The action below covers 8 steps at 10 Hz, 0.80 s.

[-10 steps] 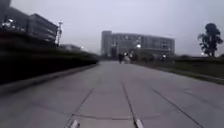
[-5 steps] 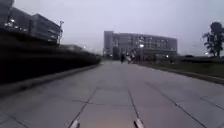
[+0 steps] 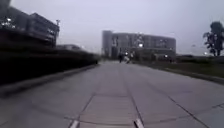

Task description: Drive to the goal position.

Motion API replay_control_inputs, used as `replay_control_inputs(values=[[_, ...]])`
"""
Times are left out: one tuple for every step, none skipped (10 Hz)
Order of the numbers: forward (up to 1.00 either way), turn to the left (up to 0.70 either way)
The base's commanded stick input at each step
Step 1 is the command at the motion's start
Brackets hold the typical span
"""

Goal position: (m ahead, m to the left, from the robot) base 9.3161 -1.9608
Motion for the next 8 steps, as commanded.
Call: replay_control_inputs(values=[[0.85,-0.16],[0.85,-0.34],[0.85,-0.34],[0.85,-0.34],[0.85,-0.34],[0.85,-0.34],[0.85,-0.34],[0.85,-0.34]])
